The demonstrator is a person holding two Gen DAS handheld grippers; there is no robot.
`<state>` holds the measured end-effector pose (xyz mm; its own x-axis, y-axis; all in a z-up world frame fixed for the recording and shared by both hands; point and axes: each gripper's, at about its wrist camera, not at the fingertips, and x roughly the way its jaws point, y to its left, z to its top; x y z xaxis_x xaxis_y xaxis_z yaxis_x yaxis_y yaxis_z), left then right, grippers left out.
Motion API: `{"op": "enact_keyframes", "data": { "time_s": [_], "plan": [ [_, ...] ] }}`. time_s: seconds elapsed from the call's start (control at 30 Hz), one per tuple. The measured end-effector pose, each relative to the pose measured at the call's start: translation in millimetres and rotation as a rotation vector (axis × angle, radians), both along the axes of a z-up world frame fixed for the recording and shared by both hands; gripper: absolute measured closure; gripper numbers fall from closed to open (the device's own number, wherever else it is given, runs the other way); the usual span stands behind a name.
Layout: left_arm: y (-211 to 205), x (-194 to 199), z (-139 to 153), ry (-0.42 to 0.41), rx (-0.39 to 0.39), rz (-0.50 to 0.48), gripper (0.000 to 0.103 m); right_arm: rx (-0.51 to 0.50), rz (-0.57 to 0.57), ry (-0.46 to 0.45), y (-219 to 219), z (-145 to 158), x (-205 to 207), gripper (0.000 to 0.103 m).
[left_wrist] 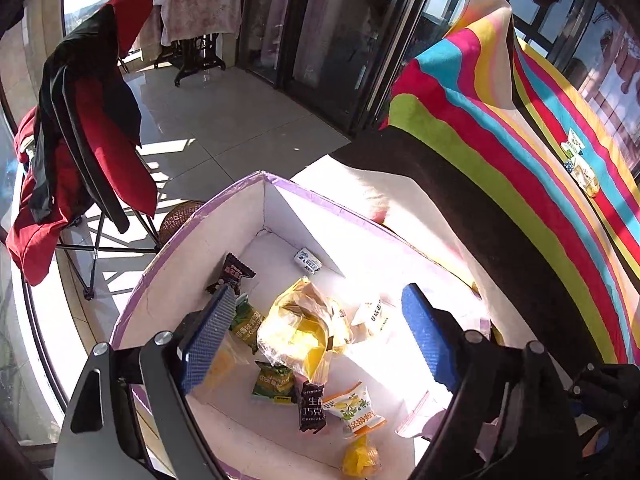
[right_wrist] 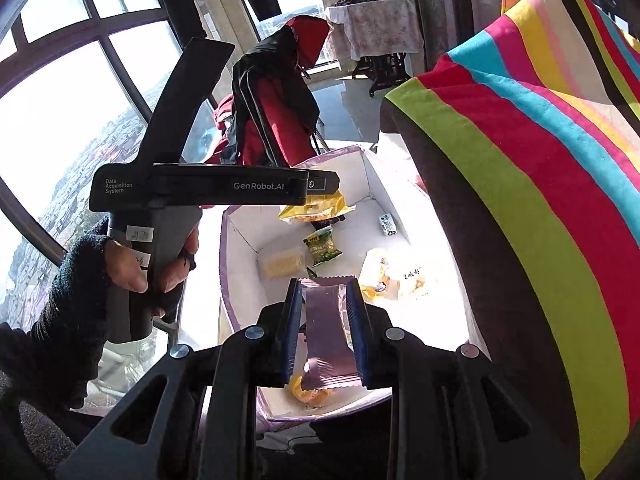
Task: Organize snacks
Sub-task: 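Return both tools to the table above the remaining snacks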
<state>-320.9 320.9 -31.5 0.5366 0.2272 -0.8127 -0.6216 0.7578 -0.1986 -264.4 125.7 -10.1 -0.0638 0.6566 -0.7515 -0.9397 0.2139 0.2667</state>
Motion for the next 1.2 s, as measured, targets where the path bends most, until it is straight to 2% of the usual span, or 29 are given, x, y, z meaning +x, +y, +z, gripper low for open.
{"op": "enact_keyframes", "data": {
  "time_s": [0.03,0.07,0.1,0.17,0.23,0.33,0.4,0.47,0.53,0.6,0.73,0.83,0.87,0.93,1.03,1.07,1.13,1.2],
  "plan": [
    [2.1,-2.2,5.2,-0.017,0.019,0.033,0.007,0.017,-0.013,0.003,-3.8,3.7,3.4,0.061],
    [3.0,-2.0,11.1,-0.03,0.038,0.058,0.003,0.038,-0.034,0.009,-9.2,8.9,7.9,0.048],
    [2.7,-0.2,17.1,-0.037,0.059,0.083,0.002,0.066,-0.056,0.019,-16.7,15.0,14.6,0.044],
    [-0.2,9.7,28.2,-0.035,0.093,0.112,0.002,0.122,-0.097,0.025,-34.4,28.1,27.3,0.044],
    [-7.4,28.7,38.0,-0.033,0.093,0.085,0.002,0.173,-0.133,0.015,-56.9,40.5,36.0,0.044],
    [-34.0,64.2,54.4,-0.063,0.097,-0.023,0.002,0.248,-0.187,-0.03,-93.2,60.4,48.1,0.044],
    [-60.4,86.5,67.2,-0.106,0.123,-0.108,0.002,0.279,-0.252,-0.082,-117.2,70.5,57.4,0.04],
    [-91.8,112.1,79.6,-0.148,0.166,-0.199,0.002,0.296,-0.335,-0.112,-139.6,75.4,74.2,0.026],
    [-124.5,142.0,88.6,-0.186,0.219,-0.293,0.002,0.307,-0.432,-0.118,-163.3,74.7,91.8,0.025],
    [-151.1,175.7,90.2,-0.191,0.258,-0.38,0.002,0.287,-0.546,-0.137,-182.0,72.0,113.0,0.024],
    [-190.0,253.5,81.7,-0.147,0.19,-0.51,0.002,0.237,-0.753,-0.119,-221.9,55.4,152.0,0.021],
    [-211.8,298.4,76.9,-0.124,0.164,-0.549,0.002,0.26,-0.867,-0.061,-251.7,44.0,171.4,0.017],
    [-217.7,311.7,75.2,-0.117,0.163,-0.555,0.002,0.294,-0.893,-0.008,-262.5,41.2,177.9,0.016],
    [-227.5,335.3,73.2,-0.113,0.169,-0.568,0.002,0.351,-0.928,0.06,-277.1,38.3,186.7,0.016],
    [-230.2,362.1,61.7,-0.094,0.192,-0.55,0.002,0.37,-0.965,0.103,-284.1,34.2,194.1,0.016],
    [-227.4,367.1,55.7,-0.094,0.177,-0.543,0.002,0.37,-0.967,0.106,-285.2,34.3,193.1,0.016],
    [-218.0,374.7,46.0,-0.052,0.099,-0.532,0.002,0.37,-0.956,0.102,-284.5,34.9,191.5,0.016],
    [-205.6,370.7,47.6,-0.102,0.043,-0.499,0.002,0.362,-0.949,0.089,-281.0,35.7,190.5,0.016]
  ]
}}
